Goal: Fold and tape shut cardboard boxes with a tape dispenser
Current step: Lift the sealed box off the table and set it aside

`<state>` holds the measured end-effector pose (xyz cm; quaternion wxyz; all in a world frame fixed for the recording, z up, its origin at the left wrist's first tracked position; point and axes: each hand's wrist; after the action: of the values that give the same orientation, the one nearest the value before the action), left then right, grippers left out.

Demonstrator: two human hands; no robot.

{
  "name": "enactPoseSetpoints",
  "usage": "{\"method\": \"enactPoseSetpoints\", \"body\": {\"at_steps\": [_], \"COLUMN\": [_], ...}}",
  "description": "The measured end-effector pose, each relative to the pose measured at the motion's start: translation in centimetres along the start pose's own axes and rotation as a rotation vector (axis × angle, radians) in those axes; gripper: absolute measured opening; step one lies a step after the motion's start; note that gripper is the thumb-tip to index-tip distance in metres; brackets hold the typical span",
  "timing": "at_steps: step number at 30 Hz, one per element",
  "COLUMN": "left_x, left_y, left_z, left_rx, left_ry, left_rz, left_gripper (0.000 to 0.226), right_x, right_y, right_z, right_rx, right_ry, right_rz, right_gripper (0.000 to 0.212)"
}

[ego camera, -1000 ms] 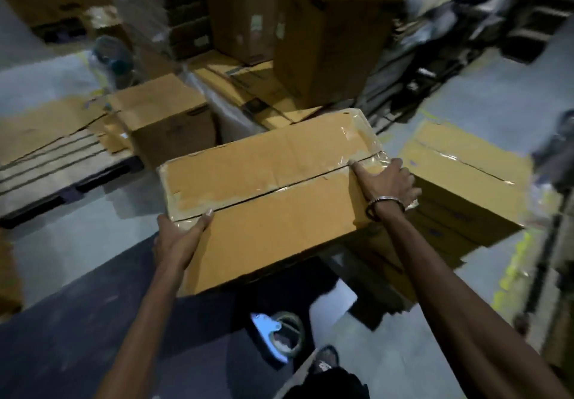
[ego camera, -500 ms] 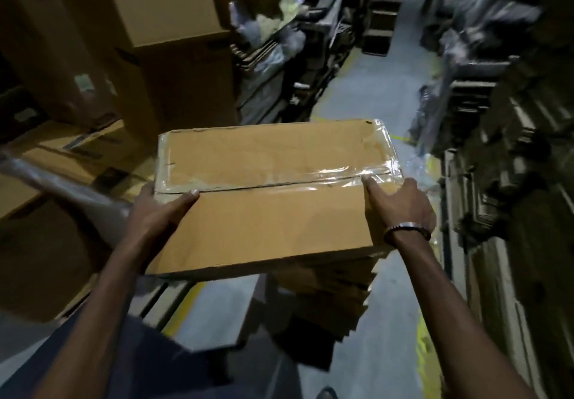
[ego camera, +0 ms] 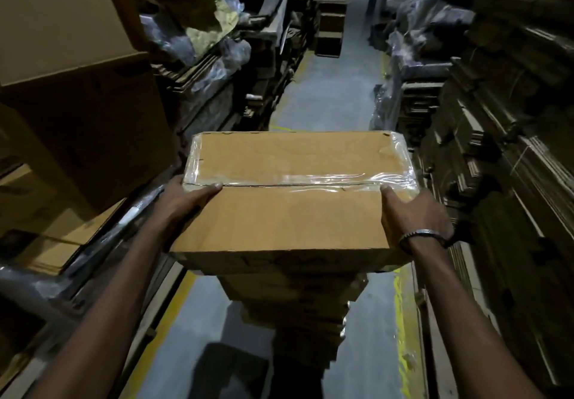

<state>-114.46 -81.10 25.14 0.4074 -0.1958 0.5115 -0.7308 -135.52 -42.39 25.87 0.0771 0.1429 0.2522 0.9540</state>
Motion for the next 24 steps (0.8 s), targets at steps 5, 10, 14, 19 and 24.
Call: {"method": "enactPoseSetpoints", "body": {"at_steps": [5, 10, 14, 19, 24], "left_x": [10.6, 11.4, 9.6, 7.1, 0.1], "left_y": [4.6, 3.0, 1.4, 0.4, -0.2], "left_z": [-3.3, -4.3, -4.7, -5.3, -5.8], "left_rx": [0.167, 0.269, 0.396, 0.643, 0.671], "left_ry": [0.089, 0.036, -0.019, -0.212, -0.279], "left_rz": [0.072, 0.091, 0.045, -0.256, -0.469], "left_gripper": [0.097, 0.108, 0.117, 0.100, 0.056], "right_x": [1.5, 2.3, 2.5, 0.8, -5.0], "right_y": [0.7, 1.3, 1.5, 3.4, 6.9], "right_z": [-5.1, -7.0, -7.3, -5.8, -4.1], "right_rx": [-0.148, -0.255, -0.253, -0.265, -0.033], "right_ry": [0.122, 0.146, 0.175, 0.081, 0.127], "right_rz": [0.009, 0.011, 0.013, 0.173, 0.390], "right_gripper": [0.098, 0.098, 0.097, 0.083, 0.048]}}
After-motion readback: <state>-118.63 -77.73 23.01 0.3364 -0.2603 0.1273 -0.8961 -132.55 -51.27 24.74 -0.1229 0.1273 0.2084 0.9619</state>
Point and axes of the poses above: each hand's wrist, its own x-axis towards the middle knuckle, its own z-axis out of the back of the hand, y = z × x, and after that the axes turned 8 degrees about -y, right-handed
